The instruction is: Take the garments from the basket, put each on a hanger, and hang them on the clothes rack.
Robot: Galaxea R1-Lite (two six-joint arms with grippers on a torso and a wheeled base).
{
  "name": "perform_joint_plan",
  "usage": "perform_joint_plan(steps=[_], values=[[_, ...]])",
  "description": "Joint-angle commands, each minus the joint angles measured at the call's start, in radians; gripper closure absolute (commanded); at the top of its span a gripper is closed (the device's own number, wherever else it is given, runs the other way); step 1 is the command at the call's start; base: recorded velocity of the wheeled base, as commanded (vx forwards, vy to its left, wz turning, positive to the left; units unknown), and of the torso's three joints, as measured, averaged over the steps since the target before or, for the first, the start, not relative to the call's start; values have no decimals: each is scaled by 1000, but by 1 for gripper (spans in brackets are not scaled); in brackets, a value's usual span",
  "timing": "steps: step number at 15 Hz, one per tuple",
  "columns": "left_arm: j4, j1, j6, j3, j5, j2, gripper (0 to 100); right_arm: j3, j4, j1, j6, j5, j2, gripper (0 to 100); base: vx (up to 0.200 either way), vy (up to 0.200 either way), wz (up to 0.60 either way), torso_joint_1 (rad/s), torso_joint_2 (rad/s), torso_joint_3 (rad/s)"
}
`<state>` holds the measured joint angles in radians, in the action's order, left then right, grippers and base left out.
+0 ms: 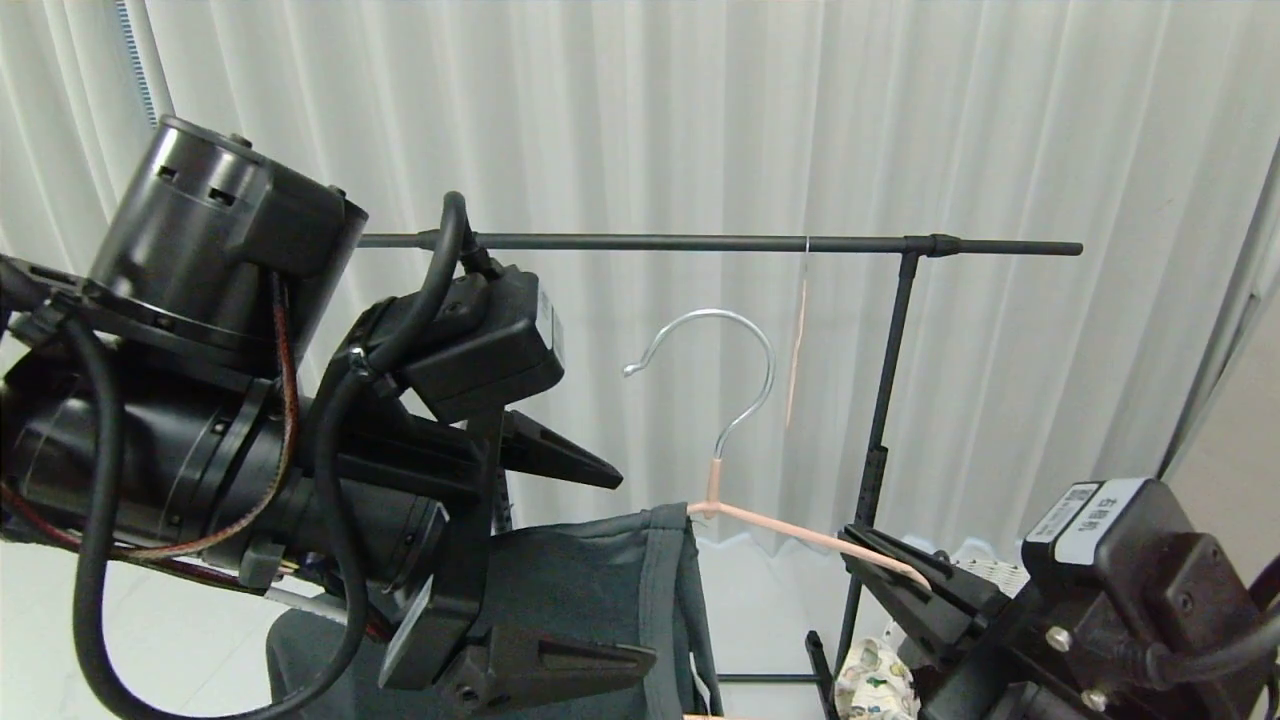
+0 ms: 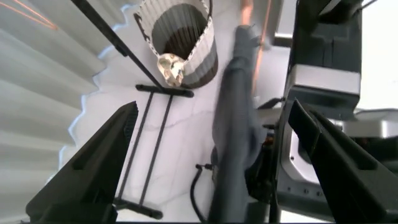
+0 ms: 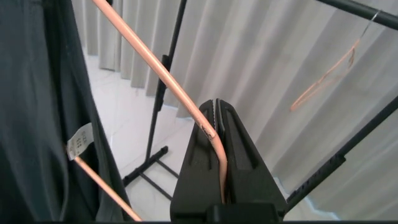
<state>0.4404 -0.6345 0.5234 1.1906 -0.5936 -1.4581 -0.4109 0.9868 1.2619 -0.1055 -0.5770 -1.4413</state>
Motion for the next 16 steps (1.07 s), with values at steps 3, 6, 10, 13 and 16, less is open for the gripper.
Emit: perform_joint_plan(steps=[3,6,10,13,16], values=[[0,-2,18,-51,-2,35,0,37,55,19,-43,3,7,100,0,0,0,0,0,0],[0,-2,20,-94,-2,62,0,37,55,20,-45,3,13,100,0,0,0,0,0,0],[0,-4,20,-98,-2,56,100,26,69,20,-66,3,13,100,0,0,0,0,0,0],[0,-10,21,-105,-3,58,100,27,84,19,-74,3,13,100,0,0,0,0,0,0],[-2,-8,21,-106,-11,59,100,27,84,19,-77,3,15,100,0,0,0,0,0,0]])
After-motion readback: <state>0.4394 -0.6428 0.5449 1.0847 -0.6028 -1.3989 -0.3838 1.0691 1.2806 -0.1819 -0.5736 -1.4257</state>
